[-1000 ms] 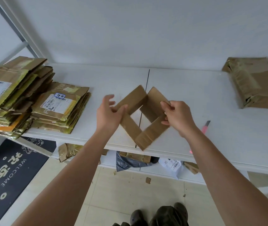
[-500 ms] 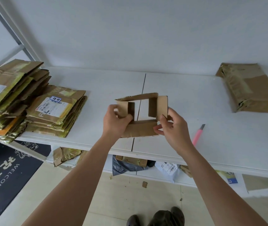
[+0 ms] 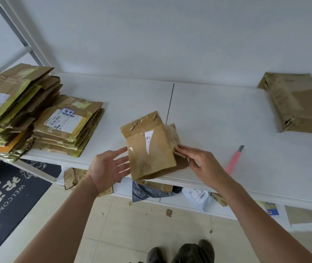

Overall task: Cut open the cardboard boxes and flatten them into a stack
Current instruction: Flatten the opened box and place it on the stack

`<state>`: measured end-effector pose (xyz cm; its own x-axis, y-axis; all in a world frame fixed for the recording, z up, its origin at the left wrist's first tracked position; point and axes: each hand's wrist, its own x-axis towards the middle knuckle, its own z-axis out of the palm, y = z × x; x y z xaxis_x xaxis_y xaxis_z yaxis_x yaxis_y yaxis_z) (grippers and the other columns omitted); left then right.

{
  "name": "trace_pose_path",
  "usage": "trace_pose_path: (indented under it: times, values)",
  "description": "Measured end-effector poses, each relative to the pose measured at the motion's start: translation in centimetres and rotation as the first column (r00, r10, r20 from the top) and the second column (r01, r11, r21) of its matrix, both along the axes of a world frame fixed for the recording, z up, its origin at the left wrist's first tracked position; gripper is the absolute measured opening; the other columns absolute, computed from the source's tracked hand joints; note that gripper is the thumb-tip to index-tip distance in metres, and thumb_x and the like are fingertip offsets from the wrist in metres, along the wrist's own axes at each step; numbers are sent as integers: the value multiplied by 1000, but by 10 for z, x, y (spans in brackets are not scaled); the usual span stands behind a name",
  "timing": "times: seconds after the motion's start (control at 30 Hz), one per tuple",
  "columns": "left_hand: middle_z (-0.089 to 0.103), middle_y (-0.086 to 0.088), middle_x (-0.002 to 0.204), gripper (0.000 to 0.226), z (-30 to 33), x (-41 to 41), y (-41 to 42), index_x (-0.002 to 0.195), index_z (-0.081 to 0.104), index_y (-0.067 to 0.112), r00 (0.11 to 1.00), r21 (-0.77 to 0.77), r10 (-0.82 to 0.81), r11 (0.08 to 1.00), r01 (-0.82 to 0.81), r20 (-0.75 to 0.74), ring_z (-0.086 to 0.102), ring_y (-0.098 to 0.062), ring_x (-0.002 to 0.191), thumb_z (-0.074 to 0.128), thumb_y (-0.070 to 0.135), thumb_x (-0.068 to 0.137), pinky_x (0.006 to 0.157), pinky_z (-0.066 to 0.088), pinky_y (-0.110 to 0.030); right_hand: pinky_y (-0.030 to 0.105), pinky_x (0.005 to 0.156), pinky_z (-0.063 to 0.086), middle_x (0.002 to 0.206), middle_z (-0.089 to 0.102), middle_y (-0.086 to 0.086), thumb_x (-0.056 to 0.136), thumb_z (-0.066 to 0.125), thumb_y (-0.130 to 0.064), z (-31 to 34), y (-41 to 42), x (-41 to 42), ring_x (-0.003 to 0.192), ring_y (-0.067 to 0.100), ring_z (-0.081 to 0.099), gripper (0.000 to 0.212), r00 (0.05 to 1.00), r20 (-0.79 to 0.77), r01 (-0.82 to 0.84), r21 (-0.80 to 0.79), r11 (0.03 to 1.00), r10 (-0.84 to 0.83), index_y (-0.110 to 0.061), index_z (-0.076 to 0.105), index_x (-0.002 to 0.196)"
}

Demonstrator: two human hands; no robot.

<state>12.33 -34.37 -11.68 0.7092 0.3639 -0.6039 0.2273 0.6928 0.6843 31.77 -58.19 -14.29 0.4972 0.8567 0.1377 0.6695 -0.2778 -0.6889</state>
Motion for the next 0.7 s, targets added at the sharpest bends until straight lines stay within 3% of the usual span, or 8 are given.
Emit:
trace_pose_path:
  times: [0.1,0.17,0.3,0.4,0.5,0.57,0.63,0.7]
  values:
    - [69,-13,117,42,-2,9,-9,125,62,11,965,246,-109,955,169,-239,67,-30,107,55,42,98,79,59,-39,38,82,58,137,57,-11,93,52,5,-11,4,-2,91,19,71,57,998,-49,-40,-123,992,35,-30,52,138]
    - [70,-10,110,37,-2,20,-16,122,61,7,940,329,-72,925,187,-332,66,-26,102,59,35,97,74,59,-35,23,77,56,138,54,-15,93,49,5,-10,6,-3,87,8,68,59,996,-72,-55,-185,981,43,-31,52,139]
    - [69,-14,105,27,-8,30,-13,118,59,1,898,343,45,931,120,-437,67,-29,97,63,16,96,79,59,-43,14,94,42,136,48,-12,93,48,-1,-6,21,-5,113,4,51,47,988,-151,-54,-270,961,13,-21,62,133]
    - [68,-17,102,24,-19,26,-10,114,59,-3,867,315,85,945,85,-490,67,-31,93,65,9,94,72,57,-41,9,89,34,146,44,-5,100,53,-25,-7,38,-14,116,2,46,22,980,-195,-12,-231,973,-34,-15,70,109]
    - [67,-16,100,23,-29,23,-12,113,59,-2,852,297,126,954,35,-508,67,-31,92,65,7,93,75,58,-44,26,91,43,137,45,-2,100,47,-46,-12,51,-25,115,10,46,44,991,-100,60,-252,966,-88,-24,50,138]
    - [68,-17,101,24,-33,22,-12,114,59,-3,847,289,141,957,15,-513,68,-33,94,66,7,93,81,58,-47,33,86,49,132,41,0,100,38,-54,-15,61,-34,119,16,39,55,992,50,127,-339,932,-117,-29,35,149]
    - [68,-18,102,26,-35,21,-13,115,60,-4,838,289,154,957,4,-523,68,-34,96,67,6,92,88,57,-50,35,83,50,131,40,4,100,36,-55,-19,72,-41,119,22,38,54,967,215,216,-397,892,-139,-25,41,145]
    - [69,-17,102,24,-38,22,-15,113,61,-3,831,314,168,950,8,-530,68,-32,95,67,7,91,90,56,-49,38,92,48,127,43,9,100,44,-47,-26,86,-44,116,26,41,44,940,307,256,-343,903,-150,-15,54,129]
